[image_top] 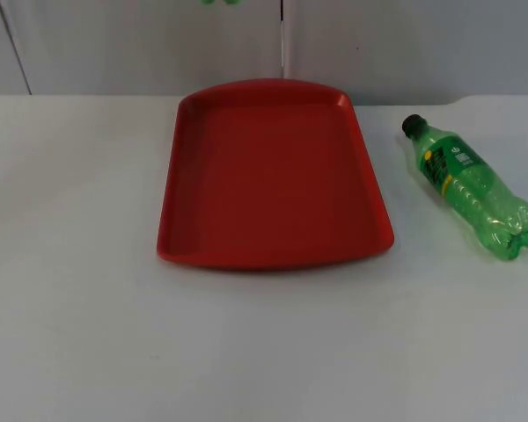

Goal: Place the bottle upright on the tray.

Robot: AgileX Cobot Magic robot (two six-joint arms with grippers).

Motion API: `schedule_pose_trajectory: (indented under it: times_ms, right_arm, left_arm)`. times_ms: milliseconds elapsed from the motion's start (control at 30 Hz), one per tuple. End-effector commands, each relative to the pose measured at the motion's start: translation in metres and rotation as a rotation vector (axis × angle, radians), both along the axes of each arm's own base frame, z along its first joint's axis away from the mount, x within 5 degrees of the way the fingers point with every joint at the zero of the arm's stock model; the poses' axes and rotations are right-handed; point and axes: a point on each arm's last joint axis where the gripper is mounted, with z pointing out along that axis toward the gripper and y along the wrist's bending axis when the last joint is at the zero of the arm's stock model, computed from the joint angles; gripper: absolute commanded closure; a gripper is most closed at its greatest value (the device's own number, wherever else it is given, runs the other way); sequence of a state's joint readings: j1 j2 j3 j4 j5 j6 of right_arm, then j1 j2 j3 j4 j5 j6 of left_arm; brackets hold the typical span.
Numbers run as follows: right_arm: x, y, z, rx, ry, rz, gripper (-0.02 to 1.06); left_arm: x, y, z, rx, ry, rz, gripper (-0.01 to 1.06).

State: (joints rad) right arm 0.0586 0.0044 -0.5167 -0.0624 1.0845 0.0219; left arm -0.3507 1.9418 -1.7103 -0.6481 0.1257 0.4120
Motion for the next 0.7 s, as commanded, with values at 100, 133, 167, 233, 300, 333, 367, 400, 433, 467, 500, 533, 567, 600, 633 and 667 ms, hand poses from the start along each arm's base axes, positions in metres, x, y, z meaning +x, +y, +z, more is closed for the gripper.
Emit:
schedule_pose_trajectory:
  times_ms: [100, 133, 167, 233, 300, 333, 367, 400, 433, 467, 500, 533, 567, 600, 633, 667]
  right_arm:
    - [0.000, 0.000, 0.000, -0.009, -0.009, -0.003, -0.01]
    - [0.000, 0.000, 0.000, -0.009, -0.009, -0.003, -0.01]
    - [0.000, 0.000, 0.000, -0.009, -0.009, -0.003, -0.01]
    - [0.000, 0.000, 0.000, -0.009, -0.009, -0.003, -0.01]
    - [0.000, 0.000, 0.000, -0.009, -0.009, -0.003, -0.01]
    - [0.000, 0.000, 0.000, -0.009, -0.009, -0.003, -0.01]
    - [0.000, 0.000, 0.000, -0.009, -0.009, -0.003, -0.01]
    - [0.000, 0.000, 0.000, -0.009, -0.009, -0.003, -0.01]
    - [0.000, 0.000, 0.000, -0.009, -0.009, -0.003, -0.01]
    - [0.000, 0.000, 0.000, -0.009, -0.009, -0.003, -0.01]
    - [0.000, 0.000, 0.000, -0.009, -0.009, -0.003, -0.01]
    - [0.000, 0.000, 0.000, -0.009, -0.009, -0.003, -0.01]
    - [0.000, 0.000, 0.000, -0.009, -0.009, -0.003, -0.01]
    - [0.000, 0.000, 0.000, -0.009, -0.009, -0.003, -0.01]
    - [0.000, 0.000, 0.000, -0.009, -0.009, -0.003, -0.01]
    - [0.000, 0.000, 0.000, -0.009, -0.009, -0.003, -0.01]
  left_arm:
    - [-0.009, -0.007, -0.027, 0.008, -0.138, 0.143, 1.05]
    - [-0.012, -0.009, -0.033, 0.020, -0.165, 0.162, 1.05]
    - [-0.012, -0.009, -0.033, 0.020, -0.165, 0.162, 1.05]
    - [-0.016, -0.012, -0.041, 0.068, -0.224, 0.168, 1.05]
    - [-0.021, -0.017, -0.046, 0.106, -0.273, 0.146, 1.05]
    - [-0.021, -0.017, -0.046, 0.106, -0.273, 0.146, 1.05]
    - [-0.022, -0.019, -0.047, 0.111, -0.291, 0.137, 1.05]
    - [-0.023, -0.020, -0.048, 0.112, -0.312, 0.131, 1.05]
    - [-0.023, -0.020, -0.051, 0.119, -0.331, 0.125, 1.05]
    - [-0.023, -0.020, -0.051, 0.119, -0.331, 0.125, 1.05]
    - [-0.023, -0.021, -0.052, 0.126, -0.352, 0.115, 1.05]
    - [-0.021, -0.024, -0.059, 0.142, -0.364, 0.089, 1.05]
    - [-0.020, -0.026, -0.064, 0.160, -0.372, 0.065, 1.05]
    - [-0.019, -0.027, -0.067, 0.180, -0.384, 0.046, 1.05]
    - [-0.018, -0.030, -0.074, 0.207, -0.394, 0.012, 1.05]
    - [-0.018, -0.030, -0.074, 0.207, -0.394, 0.012, 1.05]
